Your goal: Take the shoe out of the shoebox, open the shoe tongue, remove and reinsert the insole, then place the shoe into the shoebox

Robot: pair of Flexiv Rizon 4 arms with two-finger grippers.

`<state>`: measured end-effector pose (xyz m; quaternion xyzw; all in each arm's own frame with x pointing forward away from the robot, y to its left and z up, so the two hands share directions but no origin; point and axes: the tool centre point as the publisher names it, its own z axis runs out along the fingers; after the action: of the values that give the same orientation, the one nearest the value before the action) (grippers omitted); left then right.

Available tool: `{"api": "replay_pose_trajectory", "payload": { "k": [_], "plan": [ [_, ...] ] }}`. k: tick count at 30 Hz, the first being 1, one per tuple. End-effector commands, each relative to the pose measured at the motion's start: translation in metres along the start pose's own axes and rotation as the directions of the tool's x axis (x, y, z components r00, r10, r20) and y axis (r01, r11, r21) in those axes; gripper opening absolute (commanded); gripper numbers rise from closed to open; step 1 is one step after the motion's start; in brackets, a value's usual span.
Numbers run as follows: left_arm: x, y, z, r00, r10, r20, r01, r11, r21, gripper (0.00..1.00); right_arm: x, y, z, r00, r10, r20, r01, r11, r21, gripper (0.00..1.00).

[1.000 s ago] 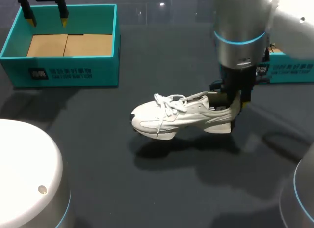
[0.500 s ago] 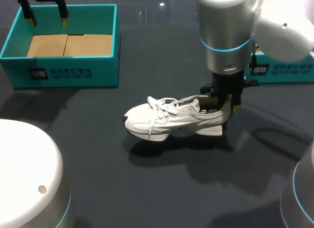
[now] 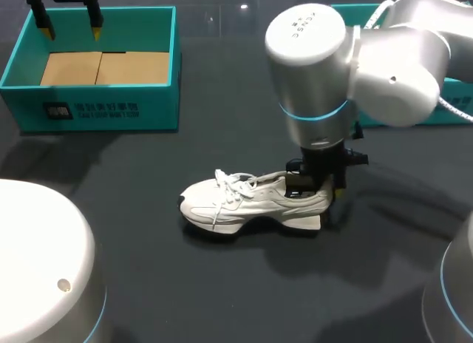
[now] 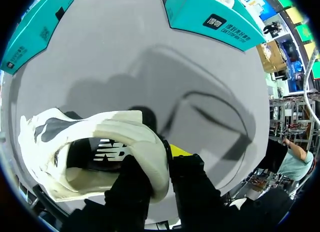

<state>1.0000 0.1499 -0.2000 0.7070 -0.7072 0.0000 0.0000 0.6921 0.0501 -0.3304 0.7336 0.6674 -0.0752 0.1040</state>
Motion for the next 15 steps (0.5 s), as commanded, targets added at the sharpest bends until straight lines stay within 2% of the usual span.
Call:
{"api": "replay_pose_trajectory", "payload": {
  "k": [1,15],
  "plan": [
    [0.000,0.000,0.000,1.000,0.000,0.000,0.000,1.000,0.000,1.00,0.018,0.005,0.007,1.000,0.001,0.028,-0.002,1.000,0.017,0.00],
    [0.000,0.000,0.000,1.000,0.000,0.000,0.000,1.000,0.000,1.00,0.033,-0.001,0.026,0.999,-0.018,0.033,0.016,0.999,0.045,0.00]
  ]
}}
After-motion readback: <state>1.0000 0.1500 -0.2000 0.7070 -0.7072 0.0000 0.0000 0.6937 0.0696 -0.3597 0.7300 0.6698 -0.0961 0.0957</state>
